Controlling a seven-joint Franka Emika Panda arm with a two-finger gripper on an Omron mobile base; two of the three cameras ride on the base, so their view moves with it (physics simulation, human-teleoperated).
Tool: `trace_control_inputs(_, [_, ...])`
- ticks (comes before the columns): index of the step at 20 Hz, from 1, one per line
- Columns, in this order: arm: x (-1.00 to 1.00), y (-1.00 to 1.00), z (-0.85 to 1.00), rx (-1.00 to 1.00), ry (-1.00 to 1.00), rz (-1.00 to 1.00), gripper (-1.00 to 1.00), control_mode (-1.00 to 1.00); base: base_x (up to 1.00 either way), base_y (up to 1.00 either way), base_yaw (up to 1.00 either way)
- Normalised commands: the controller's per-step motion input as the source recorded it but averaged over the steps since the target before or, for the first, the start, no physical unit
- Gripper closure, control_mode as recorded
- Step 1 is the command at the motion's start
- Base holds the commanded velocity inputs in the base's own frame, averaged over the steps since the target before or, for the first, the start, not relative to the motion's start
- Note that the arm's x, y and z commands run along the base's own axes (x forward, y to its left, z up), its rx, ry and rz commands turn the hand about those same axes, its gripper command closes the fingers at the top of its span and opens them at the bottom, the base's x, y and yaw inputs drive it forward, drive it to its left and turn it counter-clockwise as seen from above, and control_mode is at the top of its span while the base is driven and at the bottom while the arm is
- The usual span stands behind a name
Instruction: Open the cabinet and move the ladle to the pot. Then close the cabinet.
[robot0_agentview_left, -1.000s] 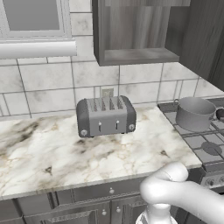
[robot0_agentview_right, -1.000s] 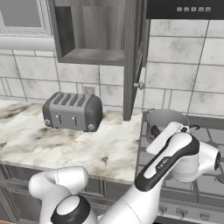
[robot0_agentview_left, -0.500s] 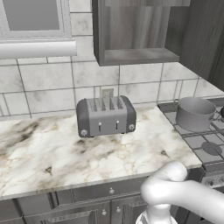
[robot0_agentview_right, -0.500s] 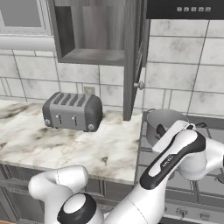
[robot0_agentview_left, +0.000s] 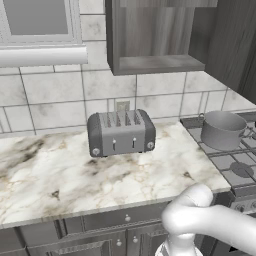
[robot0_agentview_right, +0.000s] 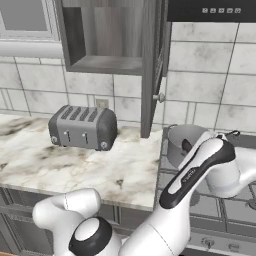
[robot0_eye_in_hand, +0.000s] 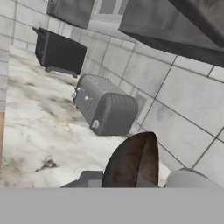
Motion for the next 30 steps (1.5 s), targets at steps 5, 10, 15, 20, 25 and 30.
trace_control_inputs(5, [0.00, 0.00, 0.16, -0.04, 0.00, 0.00, 1.00, -1.00, 0.00, 0.00, 0.00])
trace_control_inputs(10, [0.06, -0.06, 0.10, -0.01, 0.00, 0.00, 1.00, -1.00, 0.00, 0.00, 0.00])
trace_control_inputs(15, [0.14, -0.25, 0.01, 0.00, 0.00, 0.01, 1.00, -1.00, 0.00, 0.00, 0.00])
trace_control_inputs(20, [0.18, -0.25, 0.00, 0.00, 0.00, 0.01, 1.00, -1.00, 0.00, 0.00, 0.00])
trace_control_inputs(25, [0.26, -0.03, 0.00, -0.02, 0.06, 0.00, 1.00, -1.00, 0.00, 0.00, 0.00])
trace_control_inputs(30, [0.22, 0.00, 0.00, -0.04, 0.08, 0.00, 1.00, -1.00, 0.00, 0.00, 0.00])
